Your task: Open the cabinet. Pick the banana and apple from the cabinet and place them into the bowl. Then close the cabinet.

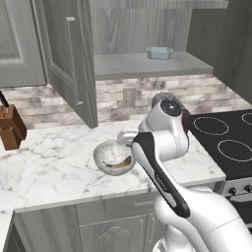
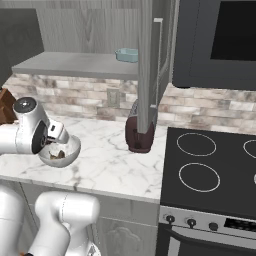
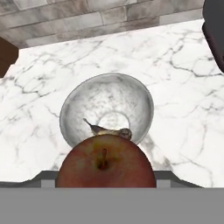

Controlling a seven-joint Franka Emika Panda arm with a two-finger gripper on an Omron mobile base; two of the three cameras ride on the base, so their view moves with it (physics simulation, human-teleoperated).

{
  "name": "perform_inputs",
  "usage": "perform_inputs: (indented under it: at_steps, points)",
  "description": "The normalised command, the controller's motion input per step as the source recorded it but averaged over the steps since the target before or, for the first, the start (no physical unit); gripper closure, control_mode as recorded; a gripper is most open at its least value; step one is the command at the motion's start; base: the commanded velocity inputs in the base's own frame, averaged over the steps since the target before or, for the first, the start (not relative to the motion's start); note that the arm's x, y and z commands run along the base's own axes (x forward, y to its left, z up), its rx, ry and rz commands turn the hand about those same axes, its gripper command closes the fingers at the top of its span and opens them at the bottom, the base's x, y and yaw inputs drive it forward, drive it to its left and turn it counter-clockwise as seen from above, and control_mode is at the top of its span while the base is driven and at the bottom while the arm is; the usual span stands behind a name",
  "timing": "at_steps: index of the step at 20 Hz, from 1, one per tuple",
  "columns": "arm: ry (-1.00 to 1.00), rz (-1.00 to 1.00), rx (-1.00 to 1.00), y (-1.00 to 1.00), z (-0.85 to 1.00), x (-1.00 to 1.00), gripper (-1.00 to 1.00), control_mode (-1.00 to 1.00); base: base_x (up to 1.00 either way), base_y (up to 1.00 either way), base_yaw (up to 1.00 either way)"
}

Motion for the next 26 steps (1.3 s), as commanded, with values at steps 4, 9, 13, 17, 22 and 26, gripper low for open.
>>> perform_inputs:
  at_steps: [4, 9, 13, 17, 22, 26]
  points:
    - [0.02, 0.00, 0.00, 0.03, -0.31, 0.08, 1.00, -1.00, 0.00, 0.00, 0.00]
    - [0.02, 0.00, 0.00, 0.06, -0.32, 0.05, 1.00, -1.00, 0.00, 0.00, 0.00]
    - [0.04, 0.00, 0.00, 0.12, -0.29, 0.10, 1.00, -1.00, 0.00, 0.00, 0.00]
    - [0.05, 0.00, 0.00, 0.14, -0.25, 0.19, 1.00, -1.00, 0.00, 0.00, 0.00]
    - [0.05, 0.00, 0.00, 0.09, -0.22, 0.21, 1.00, -1.00, 0.00, 0.00, 0.00]
    - [0.03, 0.00, 0.00, 0.08, -0.22, 0.23, 1.00, -1.00, 0.00, 0.00, 0.00]
